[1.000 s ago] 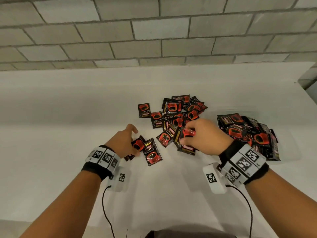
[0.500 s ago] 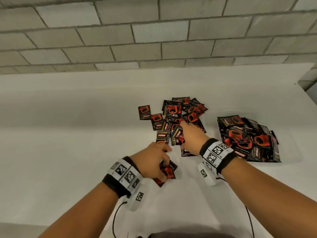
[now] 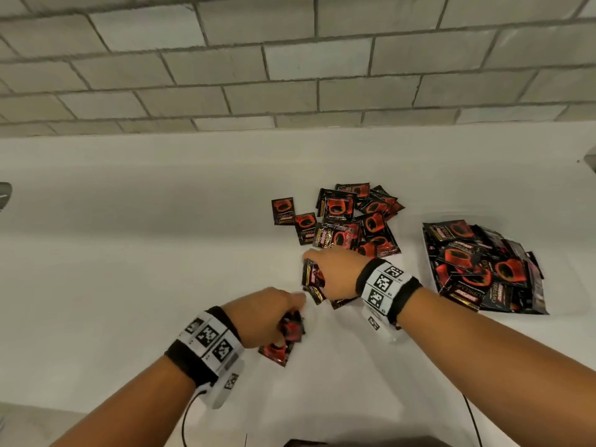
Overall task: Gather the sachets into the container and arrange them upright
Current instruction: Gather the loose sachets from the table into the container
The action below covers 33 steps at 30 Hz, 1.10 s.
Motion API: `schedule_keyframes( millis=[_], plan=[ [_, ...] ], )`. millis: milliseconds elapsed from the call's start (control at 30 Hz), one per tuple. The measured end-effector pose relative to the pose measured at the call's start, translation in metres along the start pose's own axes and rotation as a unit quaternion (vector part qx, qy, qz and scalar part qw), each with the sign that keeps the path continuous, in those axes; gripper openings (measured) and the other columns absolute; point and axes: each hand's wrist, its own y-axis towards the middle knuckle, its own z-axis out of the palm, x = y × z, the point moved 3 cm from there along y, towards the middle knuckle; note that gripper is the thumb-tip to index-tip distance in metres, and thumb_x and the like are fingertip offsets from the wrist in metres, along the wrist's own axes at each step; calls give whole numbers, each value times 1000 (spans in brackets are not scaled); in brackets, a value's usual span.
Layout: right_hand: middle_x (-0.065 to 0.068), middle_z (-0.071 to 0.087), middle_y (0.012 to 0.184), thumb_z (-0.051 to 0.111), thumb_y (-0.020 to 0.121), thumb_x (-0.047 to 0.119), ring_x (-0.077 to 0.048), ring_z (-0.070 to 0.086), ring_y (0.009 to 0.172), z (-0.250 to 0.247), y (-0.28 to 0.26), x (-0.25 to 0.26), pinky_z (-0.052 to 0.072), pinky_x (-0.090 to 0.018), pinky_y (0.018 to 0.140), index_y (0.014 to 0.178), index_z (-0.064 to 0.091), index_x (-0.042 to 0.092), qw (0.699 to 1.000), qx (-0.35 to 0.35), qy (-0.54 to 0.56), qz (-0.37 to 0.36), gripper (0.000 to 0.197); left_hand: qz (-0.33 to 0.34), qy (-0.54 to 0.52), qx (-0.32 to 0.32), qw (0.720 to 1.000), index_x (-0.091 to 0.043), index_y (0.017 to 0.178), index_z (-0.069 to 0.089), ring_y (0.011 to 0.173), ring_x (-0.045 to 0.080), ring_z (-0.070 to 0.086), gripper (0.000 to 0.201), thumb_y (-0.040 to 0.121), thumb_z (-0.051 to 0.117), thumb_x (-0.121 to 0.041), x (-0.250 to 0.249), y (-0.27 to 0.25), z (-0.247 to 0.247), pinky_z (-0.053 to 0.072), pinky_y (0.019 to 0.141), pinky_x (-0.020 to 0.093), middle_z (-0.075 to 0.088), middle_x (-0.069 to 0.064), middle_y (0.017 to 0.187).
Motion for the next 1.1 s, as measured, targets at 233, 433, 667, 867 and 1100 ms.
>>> schedule_keyframes(
  millis=[233,433,667,867,1100],
  plan=[
    [-6,45,126,68,84,28,-27,51,111,15,-18,-10,48,-36,90,126,55,11,998,-55,-43,-2,48,-84,-85,-227,967,-18,107,66,101,24,64,28,84,81,-22,44,27,-95,42,74,24,63,3,104],
    [-7,56,118,68,86,35,-26,41,117,32,-39,-19,46,-39,94,121,54,10,996,-77,-39,21,45,-91,-86,-156,980,-35,108,72,149,23,26,59,54,87,-53,37,113,-130,28,120,51,44,-11,154],
    [-7,52,107,64,89,45,-30,38,114,1,-47,-47,43,-41,98,102,65,10,986,-144,-11,82,37,-88,51,-115,988,-15,137,61,132,31,34,76,71,90,-40,9,149,-99,42,106,46,41,-3,149],
    [-5,26,161,75,77,42,-44,25,142,-12,-14,-62,37,-52,111,95,71,13,986,-130,46,92,34,-19,-33,-144,989,-9,128,67,122,21,55,66,70,92,-29,15,125,-80,43,100,28,52,-2,138],
    [-9,46,135,72,81,38,-34,43,127,2,-9,-56,47,-47,98,123,60,11,979,-169,50,105,51,-23,-94,-172,980,-31,114,58,103,21,62,48,77,84,-15,29,91,-95,47,81,29,63,-5,109]
  ],
)
